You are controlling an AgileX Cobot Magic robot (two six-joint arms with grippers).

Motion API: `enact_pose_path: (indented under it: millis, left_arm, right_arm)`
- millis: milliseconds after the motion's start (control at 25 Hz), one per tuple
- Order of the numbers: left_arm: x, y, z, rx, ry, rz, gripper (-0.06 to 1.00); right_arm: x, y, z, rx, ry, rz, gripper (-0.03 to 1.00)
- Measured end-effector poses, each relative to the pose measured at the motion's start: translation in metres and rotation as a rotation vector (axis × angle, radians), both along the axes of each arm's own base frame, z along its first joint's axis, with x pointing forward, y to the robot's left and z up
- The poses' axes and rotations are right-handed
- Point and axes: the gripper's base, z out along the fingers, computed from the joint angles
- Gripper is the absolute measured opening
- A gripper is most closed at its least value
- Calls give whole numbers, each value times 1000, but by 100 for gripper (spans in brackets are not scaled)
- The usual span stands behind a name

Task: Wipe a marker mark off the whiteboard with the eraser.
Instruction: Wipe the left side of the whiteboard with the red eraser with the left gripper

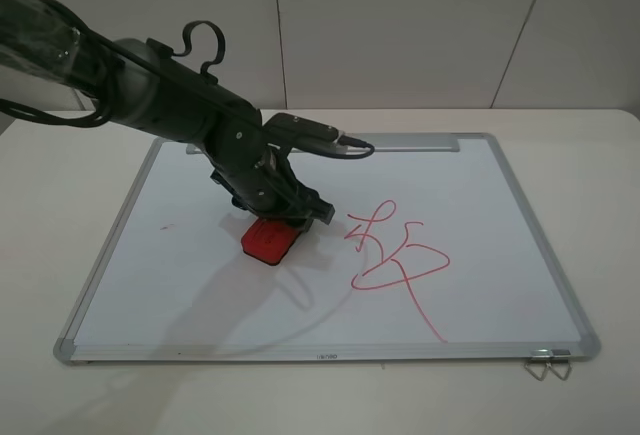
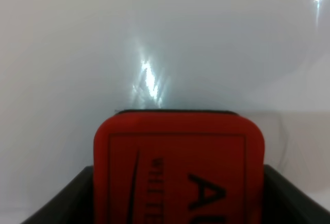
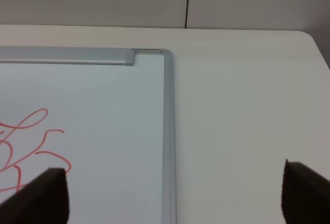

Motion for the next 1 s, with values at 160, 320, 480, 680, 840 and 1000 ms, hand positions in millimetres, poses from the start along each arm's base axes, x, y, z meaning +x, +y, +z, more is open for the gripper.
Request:
enact_pose_path:
  millis: [160, 320, 480, 680, 840, 1000]
  left_arm:
    - [5, 20, -2, 0, 3, 49, 57]
    - [7, 57, -7, -19, -35, 116, 57]
    - [8, 99, -11, -53, -98, 203, 57]
    - [7, 141, -15, -90, -182, 302, 57]
    - [8, 154, -15, -99, -207, 337, 57]
    - [7, 156, -10, -96, -204, 343, 57]
  right_arm:
    - [0, 0, 0, 0, 0, 0, 71]
    - [0, 0, 0, 0, 0, 0, 71]
    - [0, 0, 0, 0, 0, 0, 71]
    - [0, 0, 0, 0, 0, 0, 71]
    - [0, 0, 0, 0, 0, 0, 71]
    - [0, 0, 0, 0, 0, 0, 71]
